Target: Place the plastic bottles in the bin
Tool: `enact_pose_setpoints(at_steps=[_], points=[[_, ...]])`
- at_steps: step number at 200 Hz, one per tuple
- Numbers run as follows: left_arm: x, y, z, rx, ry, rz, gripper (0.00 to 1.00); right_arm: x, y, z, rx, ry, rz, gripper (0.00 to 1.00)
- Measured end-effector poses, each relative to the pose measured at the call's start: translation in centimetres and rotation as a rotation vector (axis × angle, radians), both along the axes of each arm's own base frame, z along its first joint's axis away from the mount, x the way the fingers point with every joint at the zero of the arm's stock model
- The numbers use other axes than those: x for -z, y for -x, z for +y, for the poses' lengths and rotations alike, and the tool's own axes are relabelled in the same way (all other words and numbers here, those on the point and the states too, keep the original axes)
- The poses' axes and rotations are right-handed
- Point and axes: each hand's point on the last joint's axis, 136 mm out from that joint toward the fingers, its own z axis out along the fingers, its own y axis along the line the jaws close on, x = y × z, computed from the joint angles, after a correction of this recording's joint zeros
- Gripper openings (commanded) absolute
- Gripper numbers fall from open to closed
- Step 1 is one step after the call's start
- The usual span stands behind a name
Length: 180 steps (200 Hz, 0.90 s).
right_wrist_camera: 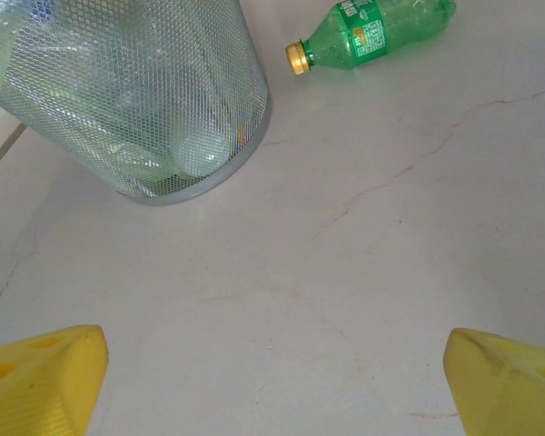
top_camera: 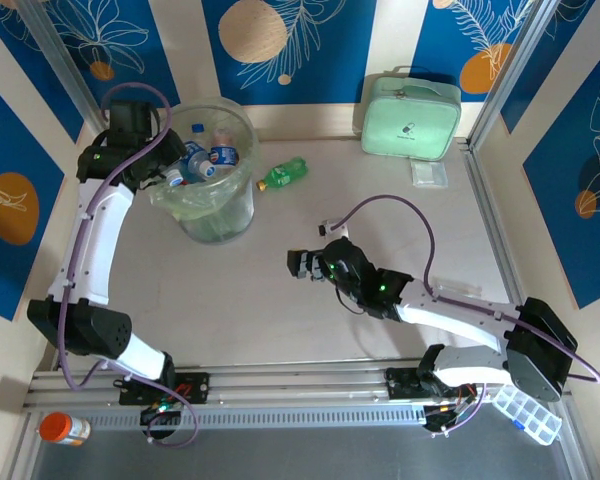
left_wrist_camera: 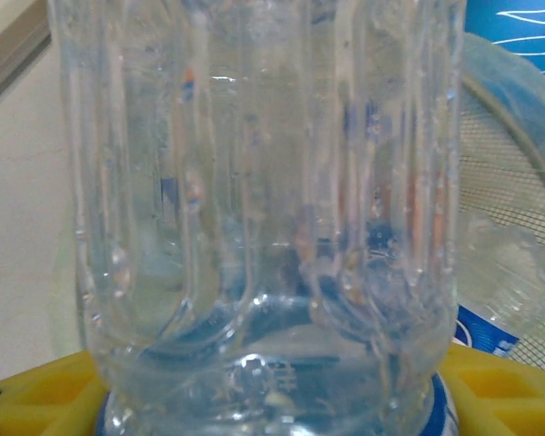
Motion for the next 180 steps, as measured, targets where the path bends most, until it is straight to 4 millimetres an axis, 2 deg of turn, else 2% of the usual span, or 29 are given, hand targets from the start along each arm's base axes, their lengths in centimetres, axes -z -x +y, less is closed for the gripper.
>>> enact_pose_setpoints(at_steps=[30,53,73,134,180], points=[[2.0,-0.1,0.2,-0.025,0.017,0.049,0.58,-0.1,0.0,0.1,-0.003,0.002,-0.003,0.95],[1.9,-0.1,0.3,-0.037,0.03,0.043,0.74,-0.1,0.0,0.1,-0.004,0.005,-0.004,0.95],[1.7,-0.2,0.2,-0.042,0.042,0.034,0.83,-0.1,0.0,0.1,-0.006,0.007,-0.006,0.95],[1.0,1.0,0.4,-0.05,0.044,0.034,0.86,0.1,-0.1,0.1,-0.007,0.015,-0.004,0.96],[-2.1,1.8,0.9,-0.026,-0.01,-0.048,0.75,0.1,-0.1,0.1,-0.007,0.015,-0.005,0.96]])
